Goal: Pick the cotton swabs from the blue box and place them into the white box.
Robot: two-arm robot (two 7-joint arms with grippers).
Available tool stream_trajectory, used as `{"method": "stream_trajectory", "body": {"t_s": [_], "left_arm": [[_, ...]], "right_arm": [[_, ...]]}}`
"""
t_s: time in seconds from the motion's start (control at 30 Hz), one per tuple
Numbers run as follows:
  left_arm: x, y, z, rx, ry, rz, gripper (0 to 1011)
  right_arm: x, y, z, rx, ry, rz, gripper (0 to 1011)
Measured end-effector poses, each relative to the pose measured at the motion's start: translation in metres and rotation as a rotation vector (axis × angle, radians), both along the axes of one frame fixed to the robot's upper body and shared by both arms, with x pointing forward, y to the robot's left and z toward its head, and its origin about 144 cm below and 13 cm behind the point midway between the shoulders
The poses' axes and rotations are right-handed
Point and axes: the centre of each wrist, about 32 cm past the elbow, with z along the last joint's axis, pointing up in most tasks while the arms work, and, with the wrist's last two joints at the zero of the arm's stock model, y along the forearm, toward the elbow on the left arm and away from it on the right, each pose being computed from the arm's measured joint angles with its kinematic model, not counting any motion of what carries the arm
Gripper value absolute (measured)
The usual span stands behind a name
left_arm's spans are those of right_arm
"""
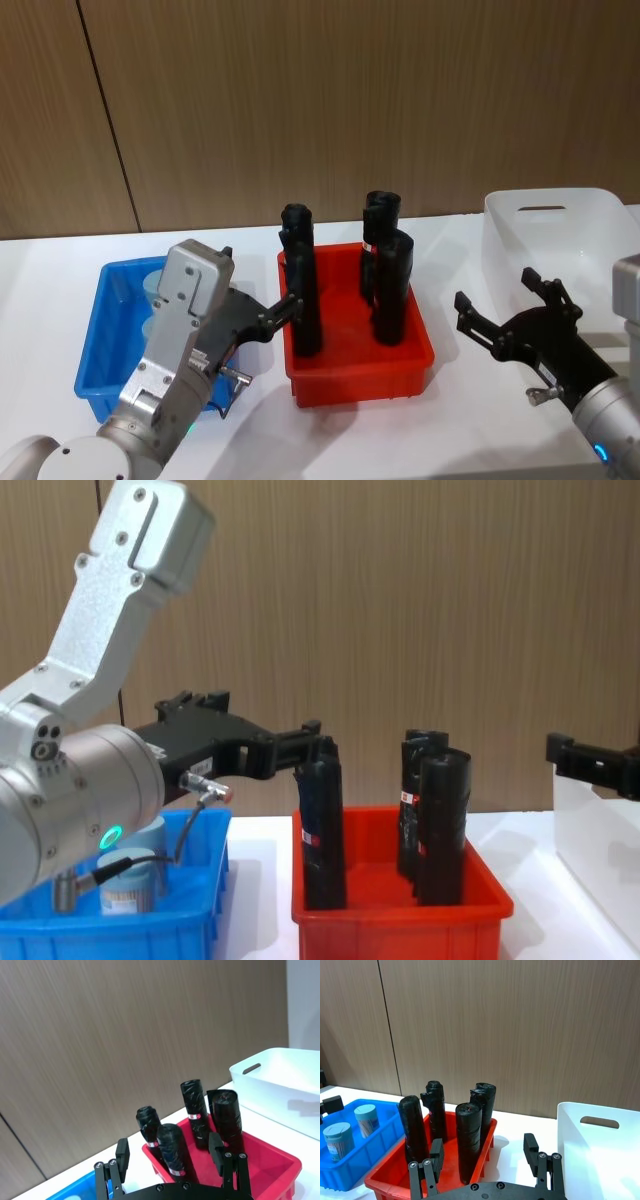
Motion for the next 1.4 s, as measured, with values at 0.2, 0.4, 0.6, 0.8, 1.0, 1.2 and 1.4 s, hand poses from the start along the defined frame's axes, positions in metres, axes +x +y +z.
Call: {"method": "stream_trajectory", "body": {"t_s": [0.2, 0.4, 0.6, 0.8, 1.0, 1.2, 1.4], "left_arm": [[0.002, -0.004, 0.002, -0.005, 0.039, 0.042, 1004], [0.005, -0.005, 0.002, -0.018, 0.086, 0.092, 1004], [0.008, -0.004, 0.002, -0.036, 0.121, 0.138, 1004], [0.012, 0.000, 0.000, -0.066, 0.154, 0.176, 1004], [0.015, 0.005, -0.001, -0.089, 0.182, 0.204, 1004], [0.018, 0.012, -0.005, -0.123, 0.222, 0.244, 1004], [0.018, 0.017, -0.009, -0.148, 0.253, 0.273, 1004]], "right_arm": [[0.000, 0.000, 0.000, 0.000, 0.000, 0.000, 1002], [0.000, 0.000, 0.000, 0.000, 0.000, 0.000, 1002], [0.000, 0.000, 0.000, 0.000, 0.000, 0.000, 1002], [0.000, 0.000, 0.000, 0.000, 0.000, 0.000, 1002], [0.000, 0.000, 0.000, 0.000, 0.000, 0.000, 1002], [0.000, 0.000, 0.000, 0.000, 0.000, 0.000, 1002], [0.000, 0.000, 0.000, 0.000, 0.000, 0.000, 1002]]}}
